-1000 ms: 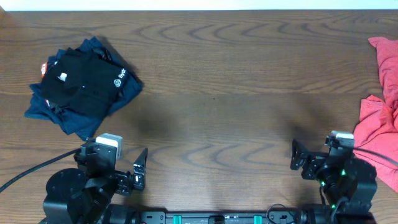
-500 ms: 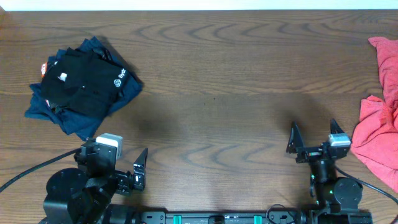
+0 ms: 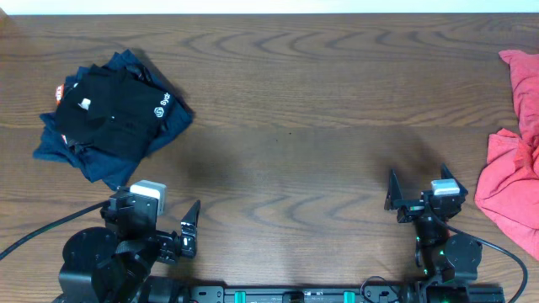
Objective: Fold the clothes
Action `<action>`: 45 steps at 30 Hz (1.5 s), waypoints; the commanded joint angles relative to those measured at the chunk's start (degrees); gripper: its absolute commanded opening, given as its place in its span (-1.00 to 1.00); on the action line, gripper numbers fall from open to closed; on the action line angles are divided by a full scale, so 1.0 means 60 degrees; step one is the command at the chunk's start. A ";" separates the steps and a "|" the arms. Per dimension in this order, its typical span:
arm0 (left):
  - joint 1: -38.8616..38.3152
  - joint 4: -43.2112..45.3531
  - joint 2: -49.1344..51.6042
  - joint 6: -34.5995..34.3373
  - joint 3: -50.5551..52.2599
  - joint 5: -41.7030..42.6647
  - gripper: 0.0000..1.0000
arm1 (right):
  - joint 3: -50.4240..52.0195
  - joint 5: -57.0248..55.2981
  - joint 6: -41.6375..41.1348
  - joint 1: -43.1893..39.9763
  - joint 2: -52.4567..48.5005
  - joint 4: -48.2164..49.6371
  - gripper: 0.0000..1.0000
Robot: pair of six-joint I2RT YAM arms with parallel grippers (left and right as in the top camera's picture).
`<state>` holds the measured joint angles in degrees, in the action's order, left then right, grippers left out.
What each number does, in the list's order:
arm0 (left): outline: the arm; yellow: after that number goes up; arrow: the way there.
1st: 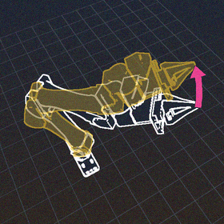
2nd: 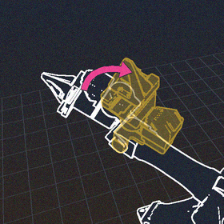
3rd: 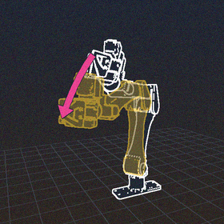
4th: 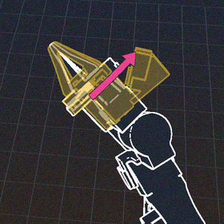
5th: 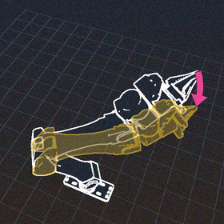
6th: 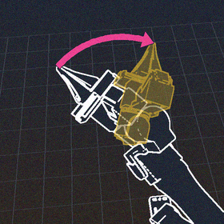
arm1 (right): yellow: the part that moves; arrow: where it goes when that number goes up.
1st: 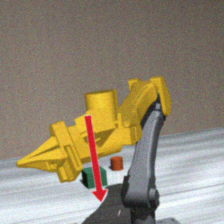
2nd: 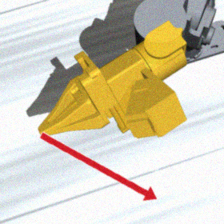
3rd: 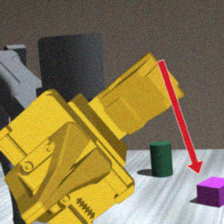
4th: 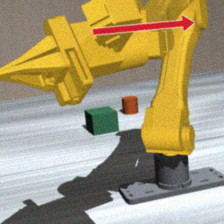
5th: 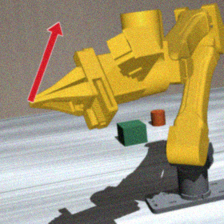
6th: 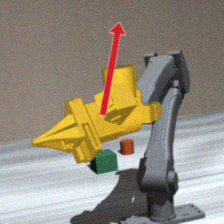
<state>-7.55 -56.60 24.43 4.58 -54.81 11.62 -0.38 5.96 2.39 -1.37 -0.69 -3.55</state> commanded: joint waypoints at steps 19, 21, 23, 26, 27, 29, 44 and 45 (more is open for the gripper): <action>0.0011 0.0004 -0.0007 0.0127 0.0029 -0.0047 0.96 | 0.0011 -0.0066 0.0182 0.0113 0.0051 -0.0033 0.99; 0.0015 0.0007 -0.0007 0.0127 0.0029 -0.0047 0.96 | 0.0011 -0.0066 0.0182 0.0113 0.0051 -0.0033 0.98; 0.0011 0.0007 -0.0007 0.0127 0.0029 -0.0047 0.96 | 0.0011 -0.0066 0.0182 0.0113 0.0051 -0.0033 0.99; 0.0015 0.0007 -0.0007 0.0127 0.0029 -0.0047 0.96 | 0.0011 -0.0066 0.0186 0.0113 0.0051 -0.0033 0.98; 0.0015 0.0004 -0.0007 0.0127 0.0029 -0.0047 0.96 | 0.0011 -0.0066 0.0186 0.0113 0.0051 -0.0033 0.99; 0.0015 0.0004 -0.0007 0.0127 0.0029 -0.0047 0.96 | 0.0011 -0.0066 0.0186 0.0113 0.0051 -0.0033 0.98; 0.0022 0.0004 -0.0368 0.0127 0.0036 -0.0047 0.96 | 0.0011 -0.0066 0.0182 0.0113 0.0051 -0.0033 0.99; 0.0022 0.0004 -0.0430 0.0124 0.0036 -0.0047 0.96 | 0.0011 -0.0066 0.0182 0.0113 0.0051 -0.0033 0.98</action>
<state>-7.55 -56.60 23.20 4.58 -54.81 11.62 -0.38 5.96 2.61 -1.37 -0.69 -3.57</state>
